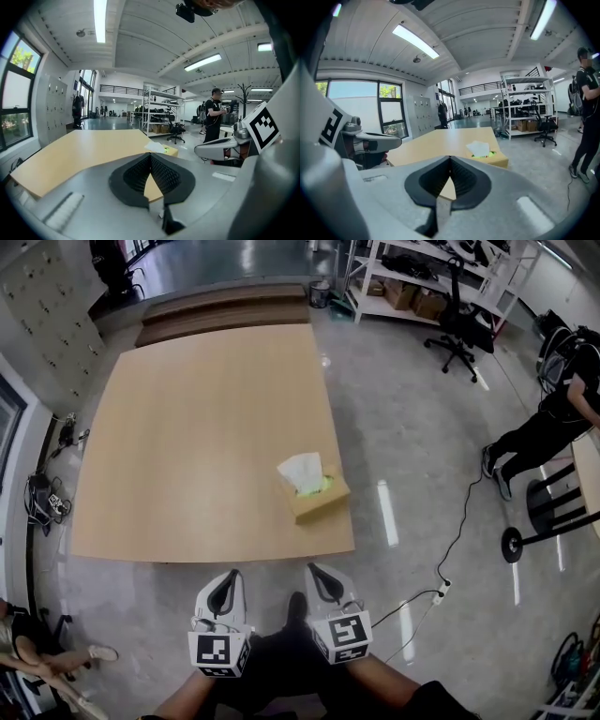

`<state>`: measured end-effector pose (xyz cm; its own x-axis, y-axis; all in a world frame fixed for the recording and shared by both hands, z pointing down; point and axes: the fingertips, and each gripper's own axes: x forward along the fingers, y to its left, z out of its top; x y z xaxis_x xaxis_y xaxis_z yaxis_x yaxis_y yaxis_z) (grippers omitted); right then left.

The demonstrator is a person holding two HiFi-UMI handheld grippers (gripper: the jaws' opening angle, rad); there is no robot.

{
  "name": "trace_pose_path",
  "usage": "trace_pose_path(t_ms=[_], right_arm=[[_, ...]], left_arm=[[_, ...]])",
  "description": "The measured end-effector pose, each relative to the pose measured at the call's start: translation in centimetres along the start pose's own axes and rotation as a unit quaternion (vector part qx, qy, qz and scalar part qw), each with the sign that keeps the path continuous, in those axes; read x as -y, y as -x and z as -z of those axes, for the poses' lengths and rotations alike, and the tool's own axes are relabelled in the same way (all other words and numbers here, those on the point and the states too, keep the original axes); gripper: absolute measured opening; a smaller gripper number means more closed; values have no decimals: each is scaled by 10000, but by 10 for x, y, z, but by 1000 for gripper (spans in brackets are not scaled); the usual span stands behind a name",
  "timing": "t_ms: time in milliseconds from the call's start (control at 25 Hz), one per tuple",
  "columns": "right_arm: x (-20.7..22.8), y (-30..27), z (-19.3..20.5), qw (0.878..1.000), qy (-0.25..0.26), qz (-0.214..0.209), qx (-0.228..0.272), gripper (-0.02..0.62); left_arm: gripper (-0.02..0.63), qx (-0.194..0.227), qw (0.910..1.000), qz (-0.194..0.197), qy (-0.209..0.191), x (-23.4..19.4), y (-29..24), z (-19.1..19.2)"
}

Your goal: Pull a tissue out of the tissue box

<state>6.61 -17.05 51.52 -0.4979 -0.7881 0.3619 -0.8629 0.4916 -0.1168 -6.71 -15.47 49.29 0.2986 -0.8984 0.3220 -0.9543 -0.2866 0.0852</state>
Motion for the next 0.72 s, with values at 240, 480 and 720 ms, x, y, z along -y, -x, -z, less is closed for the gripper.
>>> trace_pose_path(t_ms=[240, 480, 720], right_arm=[[21, -14, -9, 10000, -46, 26, 46, -9], [36, -33, -5, 9996, -37, 202, -212, -9], [57, -73, -21, 9972, -21, 560, -496, -9]], left_arm=[[18, -31, 10000, -64, -65, 3, -18, -5], [18, -149, 9998, 85, 75, -1, -46, 2], [19, -295, 9979, 583, -39, -9, -106, -10]])
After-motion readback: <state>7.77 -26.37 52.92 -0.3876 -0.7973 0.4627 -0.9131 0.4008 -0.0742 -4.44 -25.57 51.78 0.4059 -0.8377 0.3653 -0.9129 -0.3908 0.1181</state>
